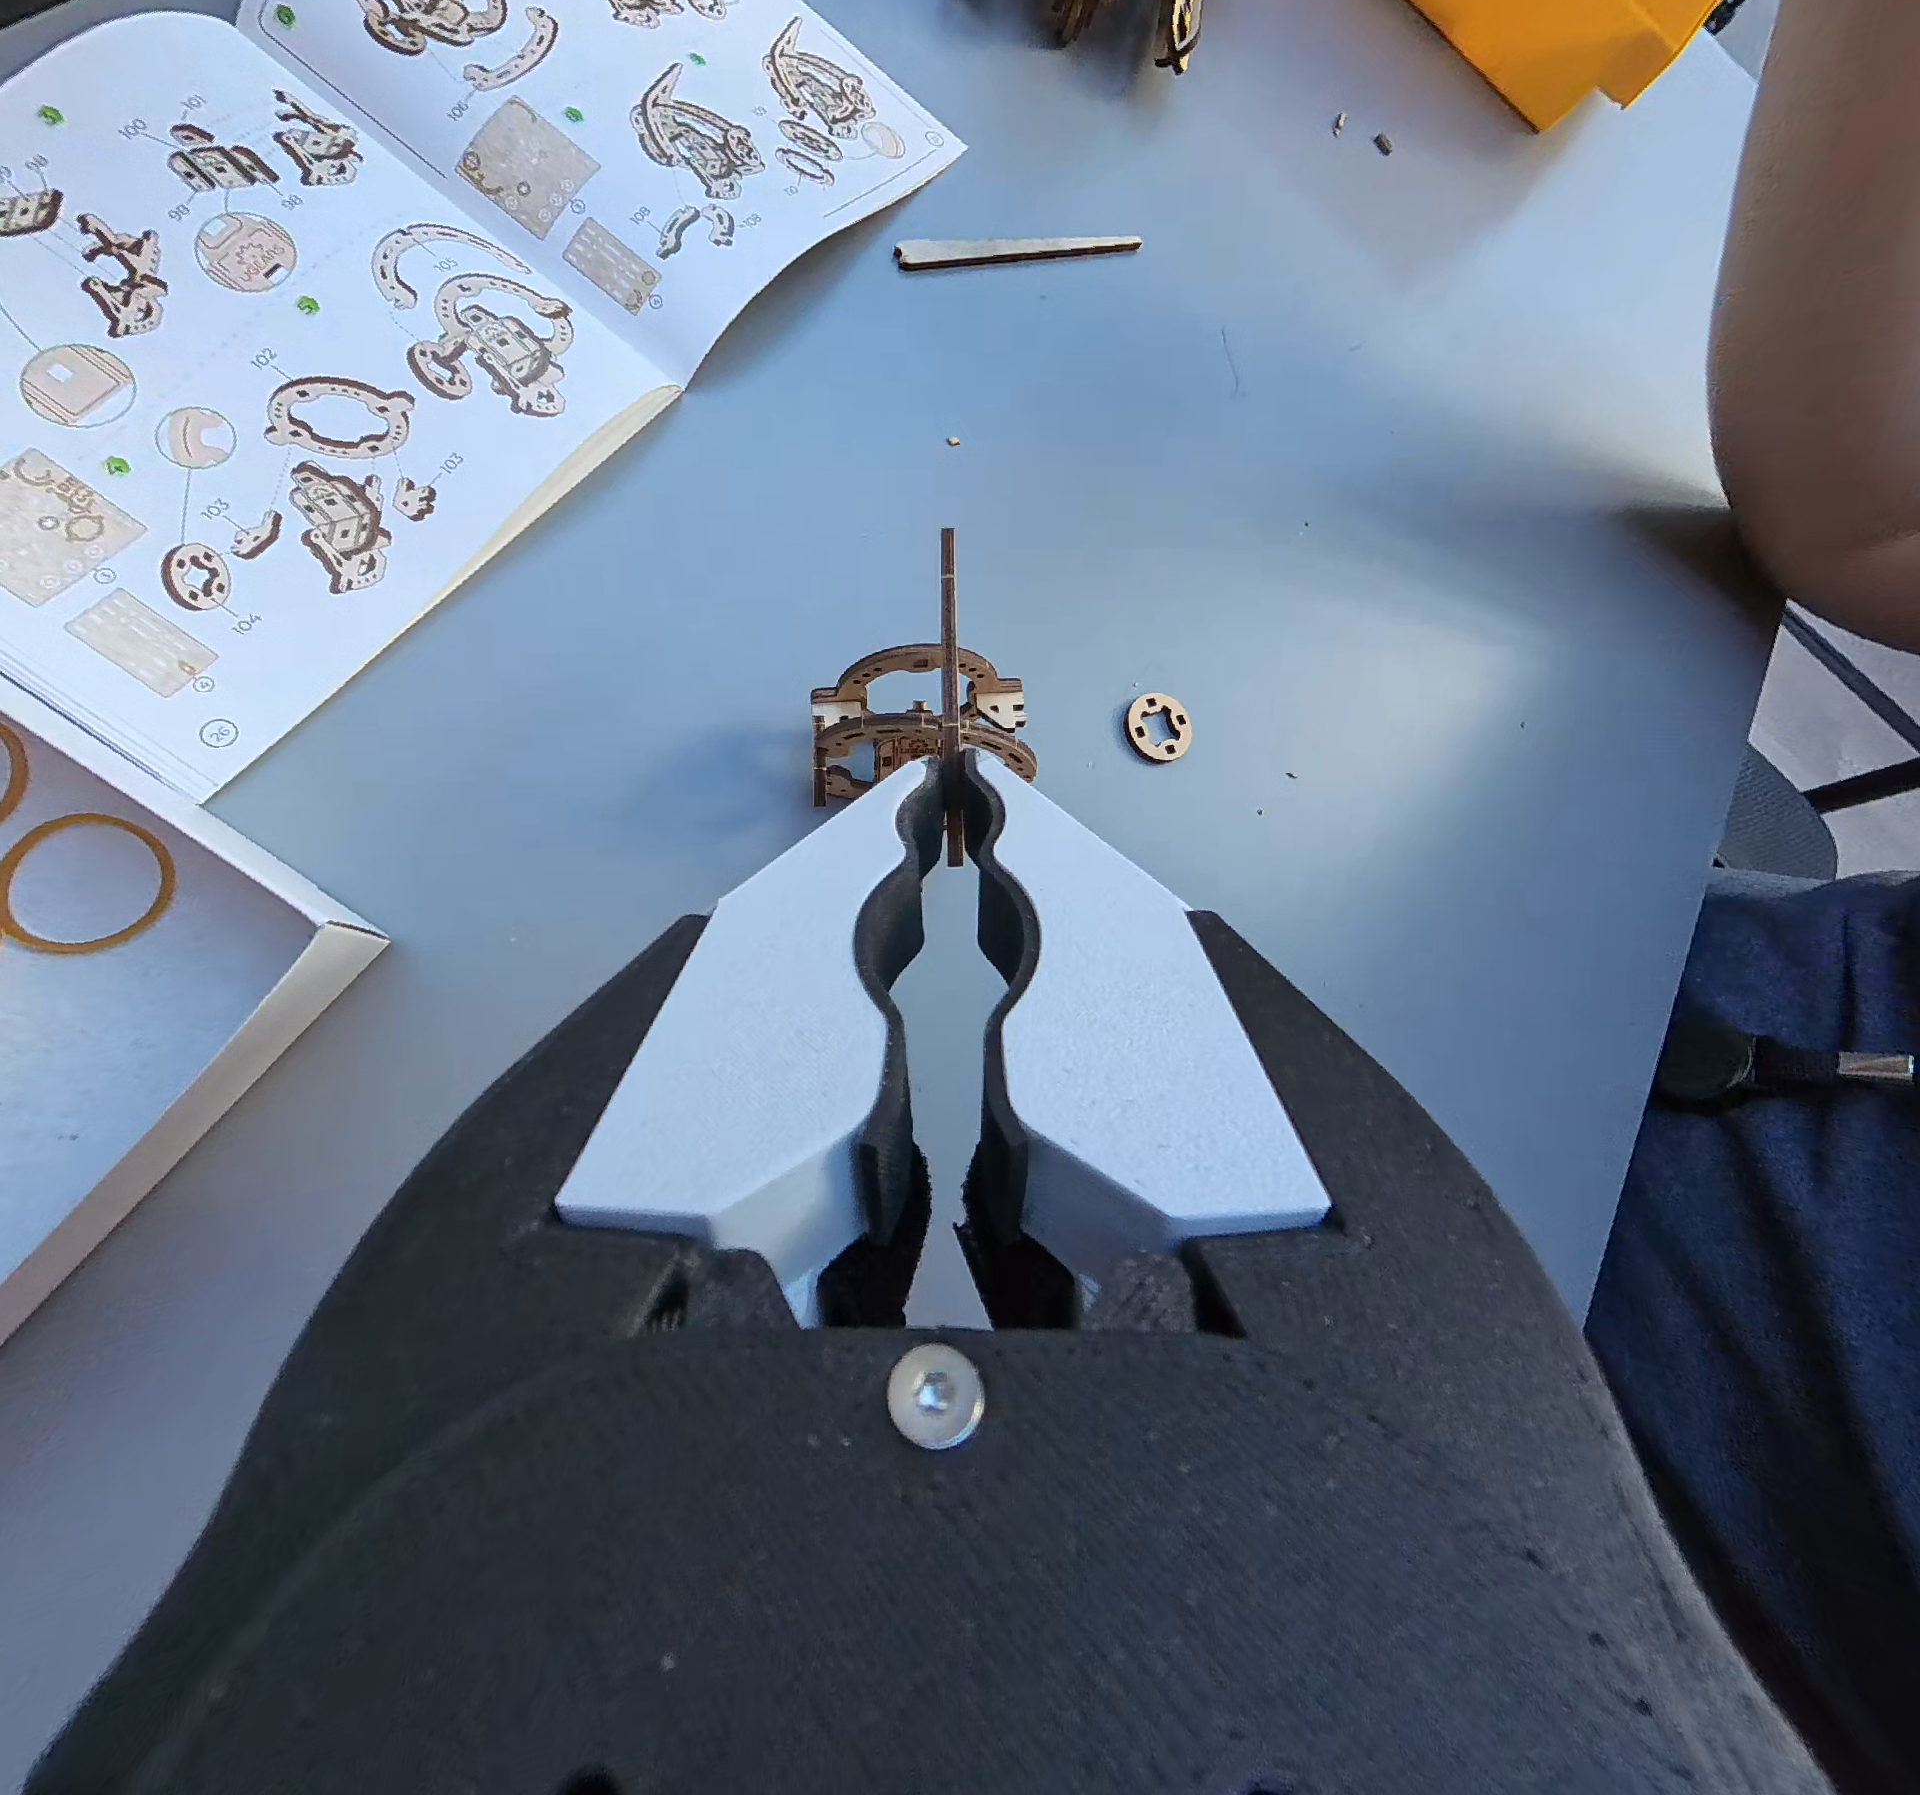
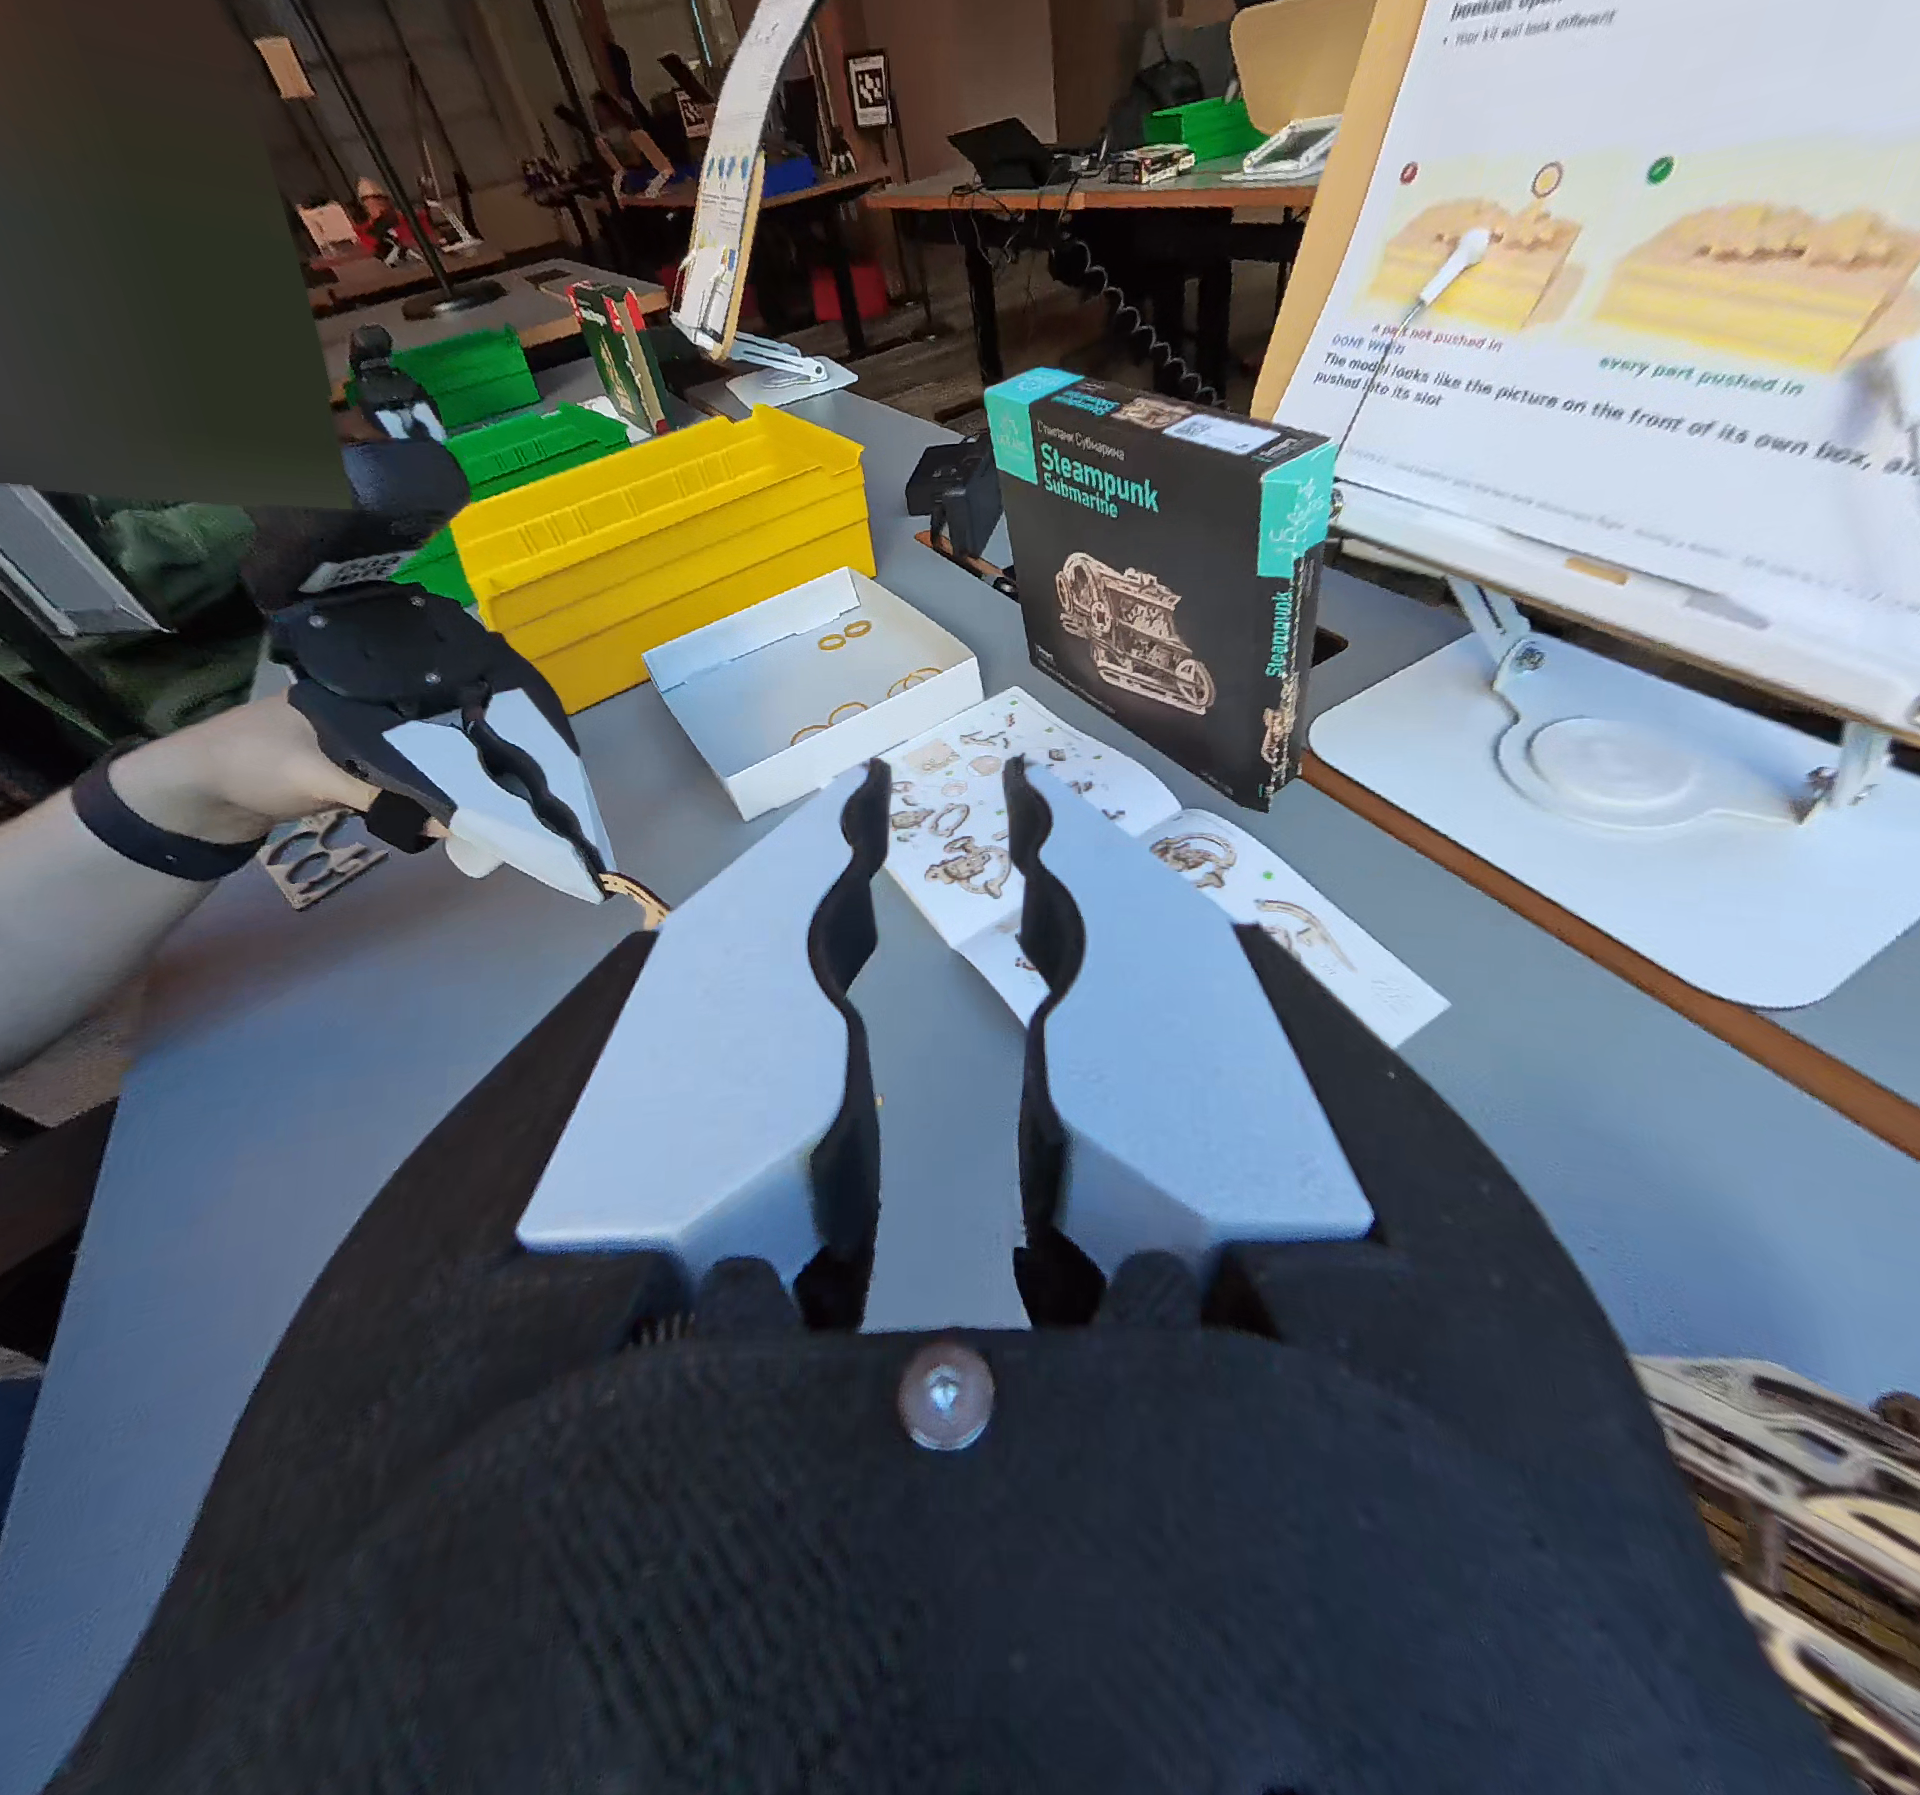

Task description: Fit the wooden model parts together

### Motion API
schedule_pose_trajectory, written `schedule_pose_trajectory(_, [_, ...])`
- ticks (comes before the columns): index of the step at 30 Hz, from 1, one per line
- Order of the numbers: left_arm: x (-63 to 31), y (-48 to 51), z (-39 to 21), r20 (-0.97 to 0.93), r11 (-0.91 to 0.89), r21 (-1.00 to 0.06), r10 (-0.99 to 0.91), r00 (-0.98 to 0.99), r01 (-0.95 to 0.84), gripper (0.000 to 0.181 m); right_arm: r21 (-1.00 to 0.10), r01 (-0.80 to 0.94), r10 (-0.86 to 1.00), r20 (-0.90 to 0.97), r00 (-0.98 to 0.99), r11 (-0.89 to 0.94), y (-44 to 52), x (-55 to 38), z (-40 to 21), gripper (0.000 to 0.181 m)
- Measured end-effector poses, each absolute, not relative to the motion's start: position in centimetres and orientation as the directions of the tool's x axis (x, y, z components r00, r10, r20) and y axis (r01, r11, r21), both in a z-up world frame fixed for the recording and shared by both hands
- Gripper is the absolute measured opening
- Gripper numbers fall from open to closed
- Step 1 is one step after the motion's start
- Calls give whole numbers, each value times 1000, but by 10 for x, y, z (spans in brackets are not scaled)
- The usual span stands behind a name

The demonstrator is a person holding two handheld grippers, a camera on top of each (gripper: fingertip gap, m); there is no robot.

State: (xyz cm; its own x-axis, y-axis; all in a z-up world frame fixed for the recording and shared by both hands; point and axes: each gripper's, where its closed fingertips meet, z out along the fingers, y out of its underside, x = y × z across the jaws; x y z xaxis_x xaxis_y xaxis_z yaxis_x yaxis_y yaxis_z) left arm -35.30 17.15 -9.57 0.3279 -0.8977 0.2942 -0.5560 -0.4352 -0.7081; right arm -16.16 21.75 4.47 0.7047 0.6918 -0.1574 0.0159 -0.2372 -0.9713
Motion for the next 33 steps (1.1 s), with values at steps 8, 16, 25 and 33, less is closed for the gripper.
schedule_pose_trajectory(8, [-352, 173, -92, 307, -443, -731, -893, 331, -519, 0, -981, 28, 648, -106, 754, -193, 219, -158, 48, 21])
schedule_pose_trajectory(16, [-351, 174, -88, 386, -496, -731, -867, 315, -468, 0, -968, -29, 684, -196, 703, -248, 220, -165, 40, 21])
schedule_pose_trajectory(25, [-355, 174, -86, 451, -547, -722, -836, 312, -423, 0, -949, 176, 706, -65, 705, -263, 223, -181, 7, 22])
schedule_pose_trajectory(33, [-353, 173, -94, 423, -534, -721, -844, 331, -440, 0, -942, 188, 693, -60, 719, -277, 226, -172, 1, 22])
